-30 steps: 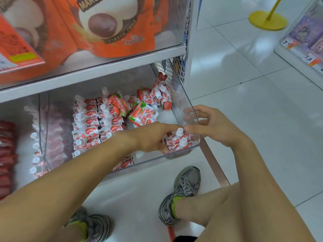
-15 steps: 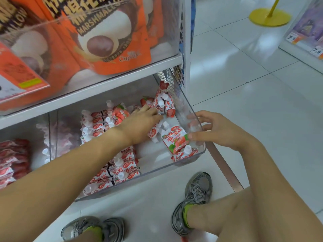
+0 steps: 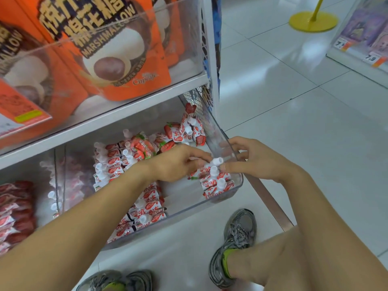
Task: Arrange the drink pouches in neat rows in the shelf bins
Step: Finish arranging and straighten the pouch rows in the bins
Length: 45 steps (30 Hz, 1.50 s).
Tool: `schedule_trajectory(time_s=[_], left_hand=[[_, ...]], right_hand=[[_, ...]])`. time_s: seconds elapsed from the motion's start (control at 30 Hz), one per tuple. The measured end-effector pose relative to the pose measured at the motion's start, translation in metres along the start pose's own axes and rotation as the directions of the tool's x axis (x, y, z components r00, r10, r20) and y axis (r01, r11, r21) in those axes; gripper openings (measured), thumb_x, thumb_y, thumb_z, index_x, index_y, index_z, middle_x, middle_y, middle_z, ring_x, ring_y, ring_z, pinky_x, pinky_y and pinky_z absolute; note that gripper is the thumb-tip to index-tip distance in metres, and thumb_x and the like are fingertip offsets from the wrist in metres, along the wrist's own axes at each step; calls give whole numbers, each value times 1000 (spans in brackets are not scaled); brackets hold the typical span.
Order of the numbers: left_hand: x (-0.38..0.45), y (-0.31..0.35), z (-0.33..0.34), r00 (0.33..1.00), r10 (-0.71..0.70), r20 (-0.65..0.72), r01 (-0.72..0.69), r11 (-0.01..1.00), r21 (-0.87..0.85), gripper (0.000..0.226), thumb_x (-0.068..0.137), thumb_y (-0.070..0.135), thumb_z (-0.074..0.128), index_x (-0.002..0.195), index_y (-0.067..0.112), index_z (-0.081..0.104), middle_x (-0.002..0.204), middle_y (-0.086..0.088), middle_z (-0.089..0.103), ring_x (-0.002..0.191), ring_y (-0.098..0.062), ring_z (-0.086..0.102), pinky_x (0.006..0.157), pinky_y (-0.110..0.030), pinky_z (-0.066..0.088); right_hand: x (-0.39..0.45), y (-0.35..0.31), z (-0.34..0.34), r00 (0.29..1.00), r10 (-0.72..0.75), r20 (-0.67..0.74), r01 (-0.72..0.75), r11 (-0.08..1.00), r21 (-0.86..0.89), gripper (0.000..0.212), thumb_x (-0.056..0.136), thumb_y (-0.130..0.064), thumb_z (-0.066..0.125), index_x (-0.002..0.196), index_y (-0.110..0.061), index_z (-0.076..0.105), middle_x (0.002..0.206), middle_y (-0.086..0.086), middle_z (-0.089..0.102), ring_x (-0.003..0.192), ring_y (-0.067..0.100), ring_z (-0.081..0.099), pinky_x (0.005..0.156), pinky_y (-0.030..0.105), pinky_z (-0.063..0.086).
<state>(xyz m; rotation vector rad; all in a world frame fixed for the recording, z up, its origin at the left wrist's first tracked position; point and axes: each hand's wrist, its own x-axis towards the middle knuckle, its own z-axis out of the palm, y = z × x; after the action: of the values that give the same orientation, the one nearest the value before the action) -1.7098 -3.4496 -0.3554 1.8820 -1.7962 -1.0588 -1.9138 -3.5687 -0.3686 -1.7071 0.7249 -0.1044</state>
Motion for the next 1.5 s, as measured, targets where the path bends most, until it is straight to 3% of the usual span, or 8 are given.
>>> schedule_trajectory(time_s=[0.23,0.43,0.63,0.77,0.83,0.93,1.1,1.5], left_hand=[[0,4,11,999,-29,-28,26,995,-99,26,96,-1,50,115,11,63,108,3,67,105,-9,62,89,-18,49],[-4,-9,30,997,-82,-8,70,889,-453,20,96,-1,51,115,4,54,111,-6,62,107,-16,58,98,-33,45],[2,-5,36,990,-122,74,143,844,-517,28,90,7,57,115,18,54,110,8,62,107,-14,55,99,-35,41],[-3,-2,0,985,-151,84,170,936,-308,46,88,17,67,131,26,52,133,9,55,125,-3,48,108,-28,38],[-1,-1,-14,951,-160,-265,89,961,-260,28,87,15,67,113,23,64,111,6,67,102,-7,63,95,-31,50],[12,-8,-20,745,-59,-665,111,993,36,21,84,19,67,104,20,64,99,4,64,88,-12,60,83,-28,50],[44,-26,-31,886,226,-404,21,852,523,54,77,8,66,130,13,55,136,-7,51,128,-27,42,109,-38,35],[28,-16,-28,922,313,-226,64,454,889,20,55,6,74,72,18,71,83,-3,59,90,-31,52,92,-45,44]], right_hand=[[-1,-4,1,1000,-3,8,2,1000,15,56,66,-38,90,115,-37,64,118,-3,67,96,16,72,89,47,59],[-5,-10,-10,993,-20,114,3,989,148,67,65,-29,85,128,-29,60,118,5,67,95,24,74,81,49,61],[-1,-4,-17,990,-21,141,-14,971,241,66,70,-19,83,133,-28,61,118,5,71,104,29,71,84,55,59],[0,-1,-18,989,-6,148,-28,973,228,73,72,-21,87,138,-26,57,125,7,68,107,27,70,86,54,58],[-1,0,-18,989,-1,148,-32,975,221,76,69,-28,86,139,-27,56,129,9,65,109,24,70,86,52,59],[-1,-1,-19,989,4,146,-31,983,183,81,64,-41,84,139,-31,55,133,9,61,110,23,69,90,50,58],[-2,0,-17,990,-4,141,-22,984,179,71,73,-36,81,139,-33,55,134,7,61,112,22,68,93,52,56],[-5,-5,-13,994,3,114,-15,994,111,72,72,-47,79,139,-36,53,129,-1,64,107,17,70,98,46,54]])
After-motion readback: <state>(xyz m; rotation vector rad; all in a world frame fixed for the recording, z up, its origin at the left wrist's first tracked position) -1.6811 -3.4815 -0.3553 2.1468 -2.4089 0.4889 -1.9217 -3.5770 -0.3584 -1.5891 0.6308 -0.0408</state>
